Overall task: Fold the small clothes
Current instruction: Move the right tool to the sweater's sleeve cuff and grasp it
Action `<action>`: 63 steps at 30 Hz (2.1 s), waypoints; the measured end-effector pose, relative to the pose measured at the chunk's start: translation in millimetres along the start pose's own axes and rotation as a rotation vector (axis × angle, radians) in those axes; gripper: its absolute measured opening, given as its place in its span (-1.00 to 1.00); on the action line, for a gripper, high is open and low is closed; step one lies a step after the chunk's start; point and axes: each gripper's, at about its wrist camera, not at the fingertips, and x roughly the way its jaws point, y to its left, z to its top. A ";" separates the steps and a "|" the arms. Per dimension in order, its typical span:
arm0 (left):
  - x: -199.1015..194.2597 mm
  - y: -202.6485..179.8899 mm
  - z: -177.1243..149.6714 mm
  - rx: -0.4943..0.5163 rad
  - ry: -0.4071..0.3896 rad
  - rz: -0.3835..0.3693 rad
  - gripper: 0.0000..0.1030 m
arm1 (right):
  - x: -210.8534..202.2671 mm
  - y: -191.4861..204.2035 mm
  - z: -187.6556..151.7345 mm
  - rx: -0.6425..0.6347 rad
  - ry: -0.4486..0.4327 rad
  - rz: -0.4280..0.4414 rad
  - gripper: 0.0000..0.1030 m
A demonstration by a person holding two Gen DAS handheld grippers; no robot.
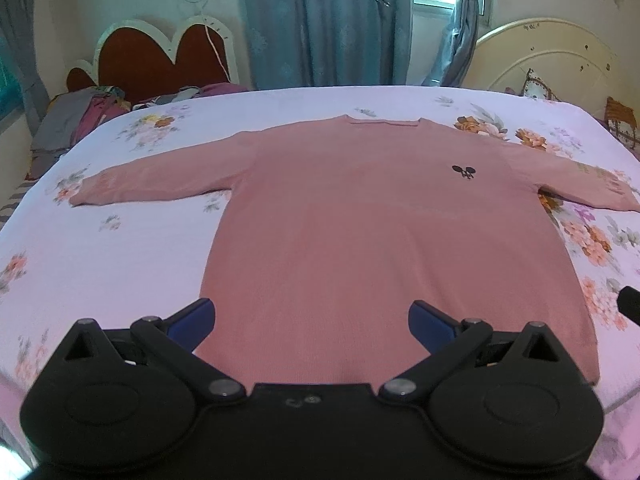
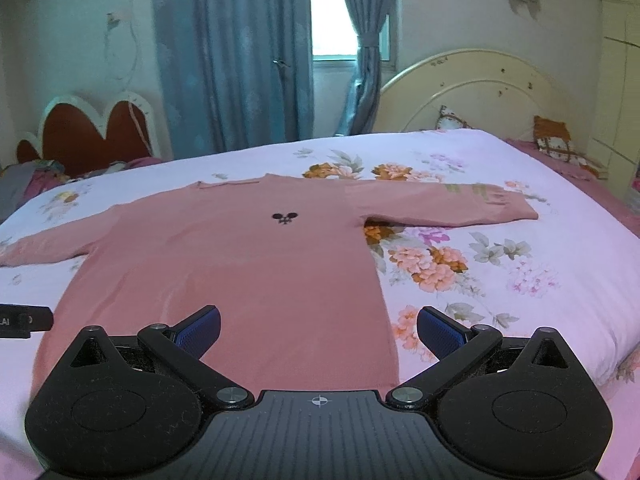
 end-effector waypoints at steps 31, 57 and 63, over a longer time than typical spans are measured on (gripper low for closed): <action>181.1 -16.2 120.7 0.056 0.046 -0.072 1.00 | 167.6 -105.3 95.9 0.172 0.011 -0.245 1.00; 258.2 -106.8 151.0 0.102 0.081 -0.008 0.61 | 321.3 -369.0 112.9 0.481 0.116 -0.395 0.27; 262.5 -98.5 151.4 0.091 0.099 -0.008 0.49 | 329.5 -373.2 122.3 0.477 0.086 -0.385 -0.68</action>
